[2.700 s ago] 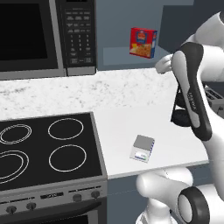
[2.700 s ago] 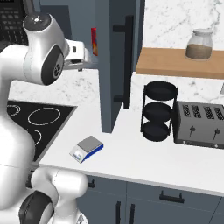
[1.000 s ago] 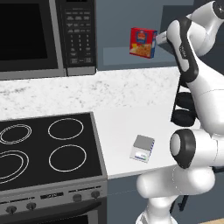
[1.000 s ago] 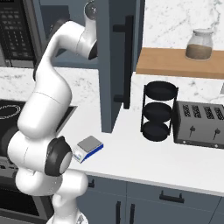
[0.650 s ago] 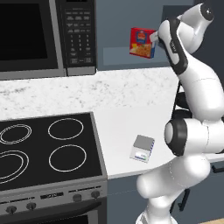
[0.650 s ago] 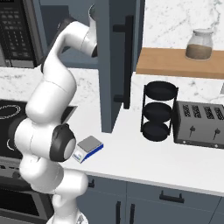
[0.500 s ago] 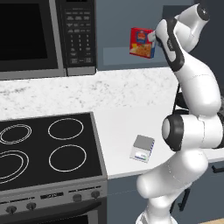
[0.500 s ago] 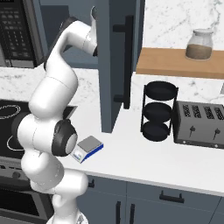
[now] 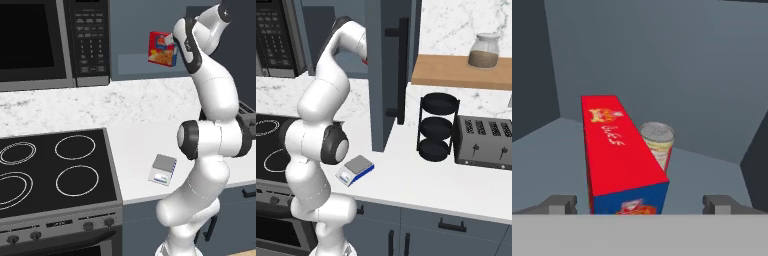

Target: Pick the boxed food and place it on the digital scale for weighing, and close the cabinet.

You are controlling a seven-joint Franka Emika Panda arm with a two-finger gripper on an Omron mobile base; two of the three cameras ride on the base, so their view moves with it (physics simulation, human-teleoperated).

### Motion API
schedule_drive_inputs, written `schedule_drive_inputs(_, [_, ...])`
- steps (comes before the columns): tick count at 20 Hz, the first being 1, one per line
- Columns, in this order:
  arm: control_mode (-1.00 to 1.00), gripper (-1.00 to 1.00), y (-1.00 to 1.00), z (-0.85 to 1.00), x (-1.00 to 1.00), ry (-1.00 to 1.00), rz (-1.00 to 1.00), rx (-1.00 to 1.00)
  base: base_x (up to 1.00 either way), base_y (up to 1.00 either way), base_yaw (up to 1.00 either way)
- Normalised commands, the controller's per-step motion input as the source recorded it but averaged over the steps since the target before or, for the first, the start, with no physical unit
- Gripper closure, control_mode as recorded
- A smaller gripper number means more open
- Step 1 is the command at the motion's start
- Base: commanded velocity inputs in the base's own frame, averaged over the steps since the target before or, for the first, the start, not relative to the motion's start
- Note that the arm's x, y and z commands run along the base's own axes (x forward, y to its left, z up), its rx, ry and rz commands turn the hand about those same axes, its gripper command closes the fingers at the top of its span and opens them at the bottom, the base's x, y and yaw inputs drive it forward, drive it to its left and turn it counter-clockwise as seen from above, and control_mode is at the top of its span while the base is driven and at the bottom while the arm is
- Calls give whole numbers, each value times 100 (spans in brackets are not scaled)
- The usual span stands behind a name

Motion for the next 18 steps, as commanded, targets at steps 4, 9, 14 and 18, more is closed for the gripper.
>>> schedule_drive_inputs(4, [-100,-100,0,-3,30,0,1,0,0,0,0])
schedule_drive_inputs(9, [-100,-100,0,-7,19,0,1,0,0,0,0])
schedule_drive_inputs(14, [-100,100,30,-27,3,0,1,-1,0,0,0])
schedule_drive_inputs(18, [-100,100,57,-57,0,0,0,-2,0,0,0])
